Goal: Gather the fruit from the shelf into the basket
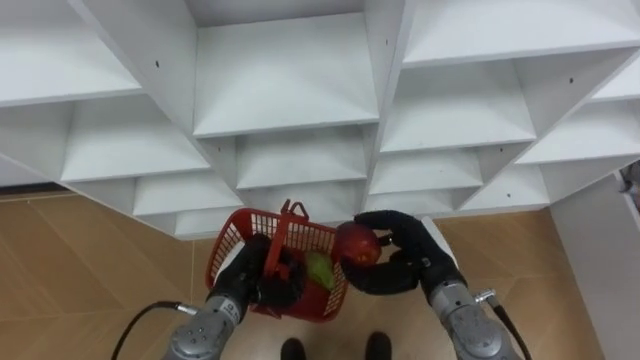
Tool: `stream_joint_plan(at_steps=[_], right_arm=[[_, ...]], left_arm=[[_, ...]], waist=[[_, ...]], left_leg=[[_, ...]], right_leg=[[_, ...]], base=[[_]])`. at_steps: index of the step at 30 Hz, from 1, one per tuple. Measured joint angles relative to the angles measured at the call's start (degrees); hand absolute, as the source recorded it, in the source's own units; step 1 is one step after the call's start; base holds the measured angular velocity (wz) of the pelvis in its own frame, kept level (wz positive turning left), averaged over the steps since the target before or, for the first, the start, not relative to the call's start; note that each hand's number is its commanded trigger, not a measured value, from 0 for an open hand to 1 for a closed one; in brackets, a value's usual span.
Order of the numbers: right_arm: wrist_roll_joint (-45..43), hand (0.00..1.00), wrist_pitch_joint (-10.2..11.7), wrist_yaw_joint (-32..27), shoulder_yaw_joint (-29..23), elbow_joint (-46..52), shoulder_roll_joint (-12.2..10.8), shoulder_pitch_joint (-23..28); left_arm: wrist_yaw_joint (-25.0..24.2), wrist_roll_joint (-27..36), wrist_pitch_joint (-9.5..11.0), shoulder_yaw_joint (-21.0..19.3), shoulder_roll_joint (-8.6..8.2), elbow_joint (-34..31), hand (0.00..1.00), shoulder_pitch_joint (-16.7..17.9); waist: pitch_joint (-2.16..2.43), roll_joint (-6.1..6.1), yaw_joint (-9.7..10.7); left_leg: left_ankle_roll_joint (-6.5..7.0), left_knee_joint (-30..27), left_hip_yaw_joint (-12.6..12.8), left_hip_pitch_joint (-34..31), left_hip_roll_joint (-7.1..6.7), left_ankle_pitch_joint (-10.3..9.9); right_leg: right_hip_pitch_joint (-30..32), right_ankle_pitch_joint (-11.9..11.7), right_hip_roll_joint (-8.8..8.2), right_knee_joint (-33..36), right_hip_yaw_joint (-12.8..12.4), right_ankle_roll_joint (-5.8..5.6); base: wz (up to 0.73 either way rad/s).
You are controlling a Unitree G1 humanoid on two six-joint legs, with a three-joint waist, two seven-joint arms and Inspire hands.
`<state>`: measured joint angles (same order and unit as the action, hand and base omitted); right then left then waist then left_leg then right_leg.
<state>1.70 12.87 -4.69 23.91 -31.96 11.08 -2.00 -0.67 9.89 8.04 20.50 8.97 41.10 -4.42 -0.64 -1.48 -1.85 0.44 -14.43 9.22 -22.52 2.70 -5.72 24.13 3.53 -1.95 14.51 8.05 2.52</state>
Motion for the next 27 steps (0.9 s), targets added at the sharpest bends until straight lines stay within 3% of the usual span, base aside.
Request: stream_joint_plan(at_steps=[7, 27], right_arm=[[-0.06, 1.0, -0.02, -0.04, -0.01, -0.08, -0.21, -0.24], [-6.44, 1.0, -0.46, 0.09, -0.36, -2.33, -2.16, -1.37]], left_arm=[[0.0, 6.3, 0.04, 0.02, -0.66, 0.01, 1.0, 0.06], [-2.56, 6.37, 0.93, 0.66, -2.83, -1.87, 1.0, -0.04]], waist=[[-0.46, -0.94, -0.24], [-0.72, -0.69, 0.01]], left_leg=[[-0.01, 0.4, 0.02, 0.06, -0.02, 0.0], [-0.03, 0.71, 0.05, -1.44, -0.27, 0.06]], right_leg=[[0.05, 0.0, 0.03, -0.18, 0.09, 0.0], [1.98, 0.3, -0.22, 0.3, 0.0, -0.12]], base=[[0.0], [0.0]])
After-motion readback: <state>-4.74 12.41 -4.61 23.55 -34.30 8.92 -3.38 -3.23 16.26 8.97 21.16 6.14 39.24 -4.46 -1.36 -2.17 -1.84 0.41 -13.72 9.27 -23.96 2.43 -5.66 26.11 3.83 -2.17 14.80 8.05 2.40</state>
